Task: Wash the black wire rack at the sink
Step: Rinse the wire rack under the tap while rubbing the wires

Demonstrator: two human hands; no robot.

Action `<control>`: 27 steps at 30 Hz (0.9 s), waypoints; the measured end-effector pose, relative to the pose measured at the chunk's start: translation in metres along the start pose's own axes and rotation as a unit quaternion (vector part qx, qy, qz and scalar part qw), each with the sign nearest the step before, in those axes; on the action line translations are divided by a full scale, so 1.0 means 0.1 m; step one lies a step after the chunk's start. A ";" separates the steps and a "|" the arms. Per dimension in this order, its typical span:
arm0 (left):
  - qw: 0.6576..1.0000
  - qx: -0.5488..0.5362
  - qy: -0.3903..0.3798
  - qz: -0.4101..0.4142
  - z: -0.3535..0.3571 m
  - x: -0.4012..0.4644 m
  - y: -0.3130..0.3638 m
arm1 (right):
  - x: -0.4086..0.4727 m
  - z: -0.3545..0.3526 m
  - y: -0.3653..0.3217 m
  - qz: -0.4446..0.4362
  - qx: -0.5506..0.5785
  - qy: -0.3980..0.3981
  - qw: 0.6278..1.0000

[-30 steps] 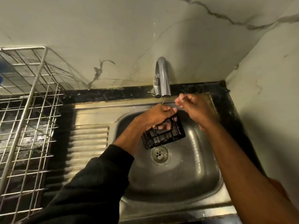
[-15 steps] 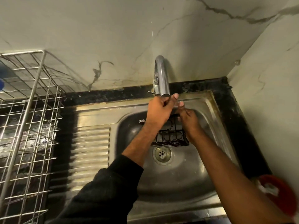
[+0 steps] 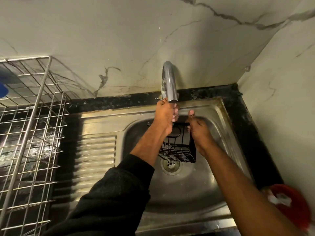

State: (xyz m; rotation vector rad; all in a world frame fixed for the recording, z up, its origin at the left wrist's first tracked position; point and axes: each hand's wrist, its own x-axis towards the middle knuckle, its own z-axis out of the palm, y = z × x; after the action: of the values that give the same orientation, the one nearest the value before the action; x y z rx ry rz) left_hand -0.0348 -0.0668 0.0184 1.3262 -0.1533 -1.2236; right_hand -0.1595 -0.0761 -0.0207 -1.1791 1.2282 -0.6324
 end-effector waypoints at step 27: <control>0.842 0.517 -0.136 0.066 -0.87 -0.22 0.17 | 0.09 0.23 -0.29 -0.014 -0.033 -0.021 0.999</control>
State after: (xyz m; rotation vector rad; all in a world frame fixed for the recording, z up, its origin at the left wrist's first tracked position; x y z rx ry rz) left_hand 0.0256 0.0012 0.0150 1.9826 -1.2358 -1.2289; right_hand -0.1294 -0.0861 0.0002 -1.2604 1.2073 -0.5891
